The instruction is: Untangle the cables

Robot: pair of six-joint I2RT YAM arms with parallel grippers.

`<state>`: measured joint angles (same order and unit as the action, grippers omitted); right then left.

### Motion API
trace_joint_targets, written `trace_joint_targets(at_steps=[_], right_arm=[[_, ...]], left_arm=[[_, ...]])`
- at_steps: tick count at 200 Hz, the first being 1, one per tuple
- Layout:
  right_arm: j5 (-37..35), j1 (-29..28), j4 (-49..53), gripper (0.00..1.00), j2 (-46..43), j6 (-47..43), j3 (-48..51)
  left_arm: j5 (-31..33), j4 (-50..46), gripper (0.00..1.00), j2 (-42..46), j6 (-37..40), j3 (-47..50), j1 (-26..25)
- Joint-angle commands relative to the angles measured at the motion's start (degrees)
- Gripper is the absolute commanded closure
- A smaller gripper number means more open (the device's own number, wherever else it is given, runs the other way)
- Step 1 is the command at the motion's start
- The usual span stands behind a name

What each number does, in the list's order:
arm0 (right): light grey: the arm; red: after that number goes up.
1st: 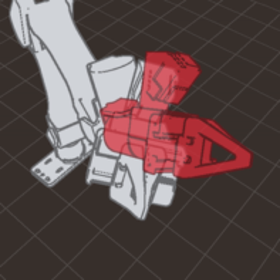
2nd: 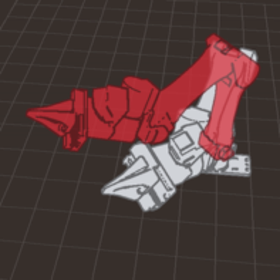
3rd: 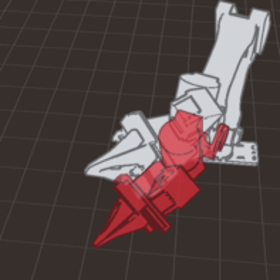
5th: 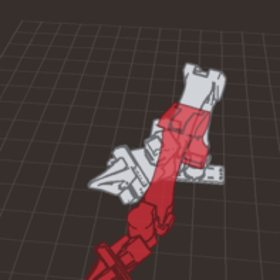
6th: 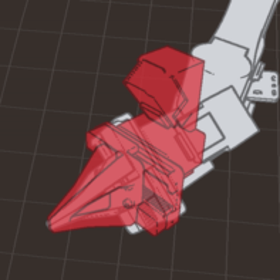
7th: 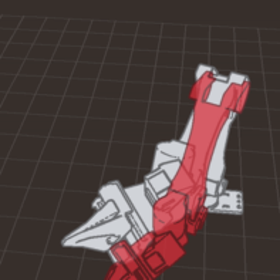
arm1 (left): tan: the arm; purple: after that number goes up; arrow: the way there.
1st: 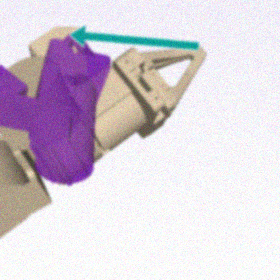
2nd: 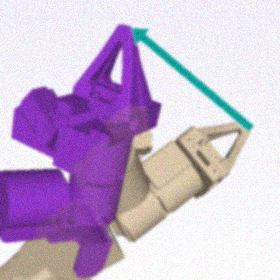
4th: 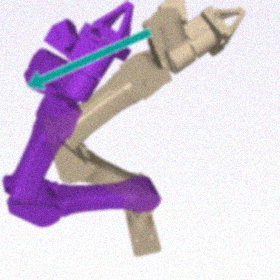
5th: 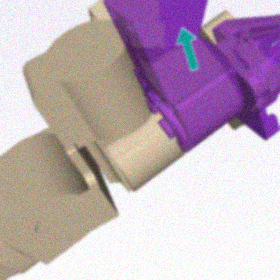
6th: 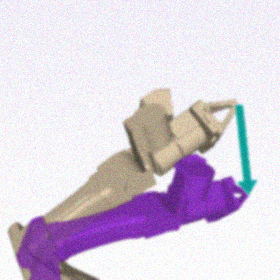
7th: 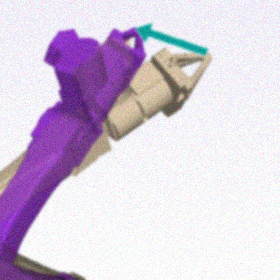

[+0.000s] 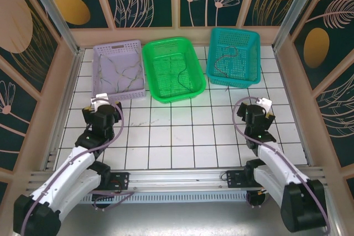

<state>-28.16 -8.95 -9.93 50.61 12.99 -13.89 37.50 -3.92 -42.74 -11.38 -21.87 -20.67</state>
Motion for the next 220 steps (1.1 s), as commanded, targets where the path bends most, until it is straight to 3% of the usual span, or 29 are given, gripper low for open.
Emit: trace_joint_targets(at_steps=[1, 60, 77, 113, 122, 132, 146, 158, 169, 181, 220], right_arm=[[6.2, 3.1, -20.3, 0.01, 5.0, -4.3, 1.9], [19.9, 10.0, -52.3, 0.01, 25.7, -7.9, 2.0], [22.6, 11.5, -53.8, 0.01, 30.3, -8.5, -0.4], [27.0, 12.0, -65.8, 0.01, 37.7, -9.8, 2.6], [27.0, 12.1, -65.0, 0.01, 37.1, -9.6, 2.7], [27.0, 12.1, -64.9, 0.01, 37.3, -9.7, 2.6], [25.9, 11.5, -63.9, 0.01, 37.4, -9.8, 1.9], [25.0, 11.0, -63.6, 0.01, 37.4, -10.2, 1.8], [23.4, 10.5, -63.8, 0.01, 37.5, -10.2, 1.8], [22.8, 10.3, -63.8, 0.01, 37.5, -10.2, 1.8], [22.7, 10.2, -63.5, 0.01, 37.5, -10.3, 1.6]], left_arm=[[-5.4, 20.7, 0.01, -2.5, 3.7, 4.8, 4.8], [-19.6, 49.1, 0.01, -24.3, -1.0, 8.8, 17.4], [-21.8, 55.3, 0.01, -29.6, -3.2, 8.1, 20.2], [-29.9, 62.1, 0.01, -39.2, 3.4, 2.8, 22.4], [-30.4, 66.3, 0.01, -41.9, 2.9, 3.2, 23.1], [-33.4, 62.6, 0.01, -42.3, 4.4, 1.4, 23.2], [-36.4, 65.5, 0.01, -42.5, 5.5, 2.8, 23.1], [-33.4, 74.4, 0.01, -42.7, 4.6, 7.9, 23.0], [-30.9, 89.3, 0.01, -45.9, 3.1, 13.3, 23.0], [-30.1, 81.0, 0.01, -43.2, 3.2, 11.7, 23.0], [-31.5, 80.3, 0.01, -44.2, 3.7, 10.3, 23.0]])
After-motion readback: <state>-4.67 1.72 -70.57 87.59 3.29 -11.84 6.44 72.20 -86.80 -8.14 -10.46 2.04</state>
